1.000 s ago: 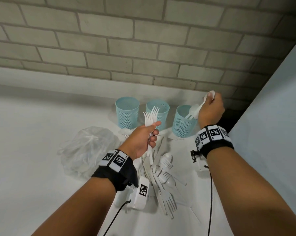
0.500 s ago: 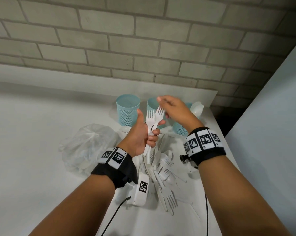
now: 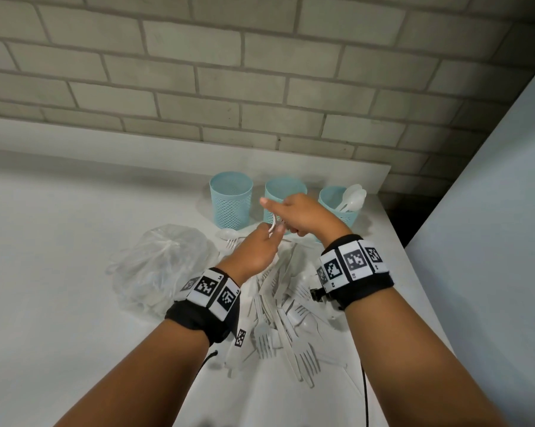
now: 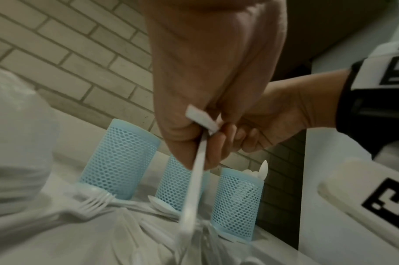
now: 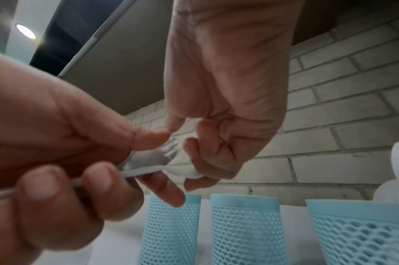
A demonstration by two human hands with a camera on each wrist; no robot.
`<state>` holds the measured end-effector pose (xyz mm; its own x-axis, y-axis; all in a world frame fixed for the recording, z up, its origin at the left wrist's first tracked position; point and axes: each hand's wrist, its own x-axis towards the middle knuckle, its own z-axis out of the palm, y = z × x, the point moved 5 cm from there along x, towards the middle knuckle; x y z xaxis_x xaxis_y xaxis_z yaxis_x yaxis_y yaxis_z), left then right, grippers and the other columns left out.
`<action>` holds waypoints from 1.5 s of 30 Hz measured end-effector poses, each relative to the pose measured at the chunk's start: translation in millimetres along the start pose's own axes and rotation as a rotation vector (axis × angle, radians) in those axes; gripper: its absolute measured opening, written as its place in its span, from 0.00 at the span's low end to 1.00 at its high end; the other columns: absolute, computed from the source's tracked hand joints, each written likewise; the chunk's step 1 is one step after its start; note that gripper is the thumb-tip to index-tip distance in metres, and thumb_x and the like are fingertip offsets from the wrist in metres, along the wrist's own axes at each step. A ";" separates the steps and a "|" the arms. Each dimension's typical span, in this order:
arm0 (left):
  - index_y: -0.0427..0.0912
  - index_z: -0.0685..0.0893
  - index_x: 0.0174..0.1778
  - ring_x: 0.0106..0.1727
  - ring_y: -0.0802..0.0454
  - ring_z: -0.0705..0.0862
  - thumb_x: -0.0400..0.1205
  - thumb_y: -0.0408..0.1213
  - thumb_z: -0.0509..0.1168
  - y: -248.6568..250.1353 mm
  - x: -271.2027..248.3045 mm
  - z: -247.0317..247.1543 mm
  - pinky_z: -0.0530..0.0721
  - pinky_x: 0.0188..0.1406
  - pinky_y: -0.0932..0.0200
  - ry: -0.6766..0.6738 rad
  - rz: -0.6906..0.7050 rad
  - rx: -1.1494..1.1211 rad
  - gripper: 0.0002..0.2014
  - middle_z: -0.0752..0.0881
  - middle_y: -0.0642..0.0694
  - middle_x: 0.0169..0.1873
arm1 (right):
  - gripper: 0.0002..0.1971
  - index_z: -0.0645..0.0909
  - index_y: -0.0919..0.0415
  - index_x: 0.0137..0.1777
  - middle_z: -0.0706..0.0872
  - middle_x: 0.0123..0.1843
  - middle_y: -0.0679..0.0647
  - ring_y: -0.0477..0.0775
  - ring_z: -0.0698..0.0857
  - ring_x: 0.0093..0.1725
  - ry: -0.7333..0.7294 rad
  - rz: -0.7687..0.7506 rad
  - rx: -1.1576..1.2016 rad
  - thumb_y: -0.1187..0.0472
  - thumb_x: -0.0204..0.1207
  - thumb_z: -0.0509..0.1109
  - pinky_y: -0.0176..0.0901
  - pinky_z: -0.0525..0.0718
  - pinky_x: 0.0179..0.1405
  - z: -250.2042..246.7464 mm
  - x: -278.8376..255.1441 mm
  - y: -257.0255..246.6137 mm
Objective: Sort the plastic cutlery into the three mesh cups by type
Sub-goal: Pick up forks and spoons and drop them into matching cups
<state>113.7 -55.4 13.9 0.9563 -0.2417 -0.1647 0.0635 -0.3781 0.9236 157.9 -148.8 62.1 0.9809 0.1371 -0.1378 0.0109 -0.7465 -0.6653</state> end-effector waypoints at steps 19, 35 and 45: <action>0.37 0.77 0.65 0.67 0.36 0.72 0.86 0.49 0.52 -32.5 11.6 -29.1 0.67 0.70 0.48 0.261 -0.187 0.502 0.21 0.75 0.34 0.64 | 0.04 0.74 0.59 0.51 0.82 0.43 0.56 0.63 0.87 0.40 0.883 -0.072 0.448 0.62 0.84 0.58 0.58 0.88 0.43 -78.0 24.9 13.1; 0.42 0.59 0.77 0.76 0.34 0.61 0.82 0.50 0.59 -62.8 13.9 -20.5 0.63 0.74 0.43 0.139 -0.400 0.659 0.30 0.63 0.32 0.74 | 0.10 0.85 0.64 0.47 0.87 0.39 0.53 0.49 0.81 0.34 -0.033 -0.061 -0.082 0.57 0.77 0.70 0.40 0.80 0.36 -24.9 13.6 -6.8; 0.38 0.54 0.79 0.77 0.34 0.61 0.81 0.49 0.62 -76.7 18.2 -23.9 0.64 0.76 0.44 0.154 -0.497 0.561 0.36 0.61 0.31 0.75 | 0.33 0.67 0.63 0.75 0.74 0.73 0.61 0.63 0.74 0.71 -0.296 0.212 -0.544 0.41 0.78 0.63 0.53 0.74 0.68 40.4 27.8 64.5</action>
<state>133.1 -9.4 -51.6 0.8846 0.1875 -0.4271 0.3818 -0.8170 0.4322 178.0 -166.8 -14.2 0.8786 0.0660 -0.4730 -0.0043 -0.9893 -0.1461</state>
